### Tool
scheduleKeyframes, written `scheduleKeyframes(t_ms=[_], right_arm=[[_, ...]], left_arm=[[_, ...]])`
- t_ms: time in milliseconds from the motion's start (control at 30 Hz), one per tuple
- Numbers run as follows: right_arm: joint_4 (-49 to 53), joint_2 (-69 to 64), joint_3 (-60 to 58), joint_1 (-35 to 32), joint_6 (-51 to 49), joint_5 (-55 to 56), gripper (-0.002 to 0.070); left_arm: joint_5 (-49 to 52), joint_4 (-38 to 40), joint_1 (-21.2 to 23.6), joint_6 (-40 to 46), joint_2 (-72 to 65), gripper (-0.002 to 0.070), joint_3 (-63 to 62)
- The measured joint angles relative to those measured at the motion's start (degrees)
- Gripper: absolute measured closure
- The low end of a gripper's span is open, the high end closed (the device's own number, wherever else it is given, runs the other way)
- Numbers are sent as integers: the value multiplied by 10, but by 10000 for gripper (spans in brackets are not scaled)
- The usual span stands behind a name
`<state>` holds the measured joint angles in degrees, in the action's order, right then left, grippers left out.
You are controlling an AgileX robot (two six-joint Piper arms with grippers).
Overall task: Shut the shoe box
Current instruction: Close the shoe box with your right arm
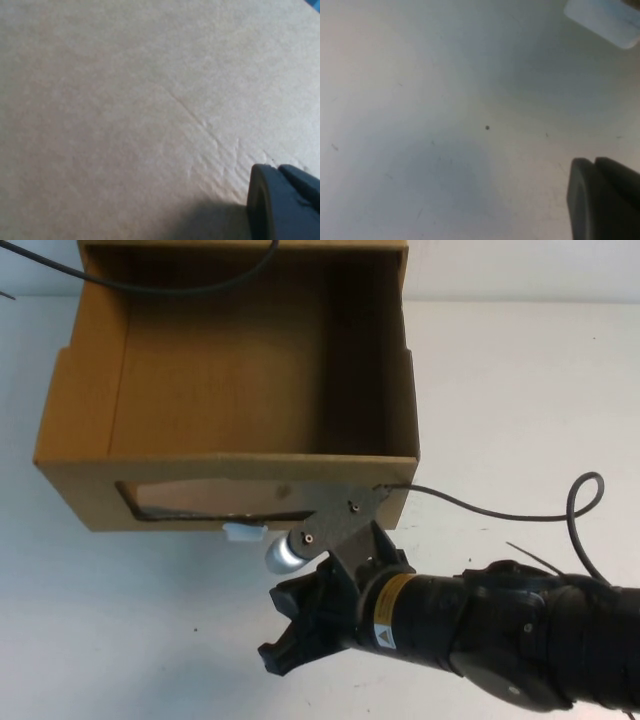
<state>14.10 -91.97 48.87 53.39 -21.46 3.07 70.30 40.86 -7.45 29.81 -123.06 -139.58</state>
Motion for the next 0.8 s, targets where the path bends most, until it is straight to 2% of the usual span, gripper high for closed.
scheduleKeyframes(t_ms=[800], right_arm=[[0,-89,115,-65,2,9,687]], left_arm=[[2,1,0,-1,0,680,0]])
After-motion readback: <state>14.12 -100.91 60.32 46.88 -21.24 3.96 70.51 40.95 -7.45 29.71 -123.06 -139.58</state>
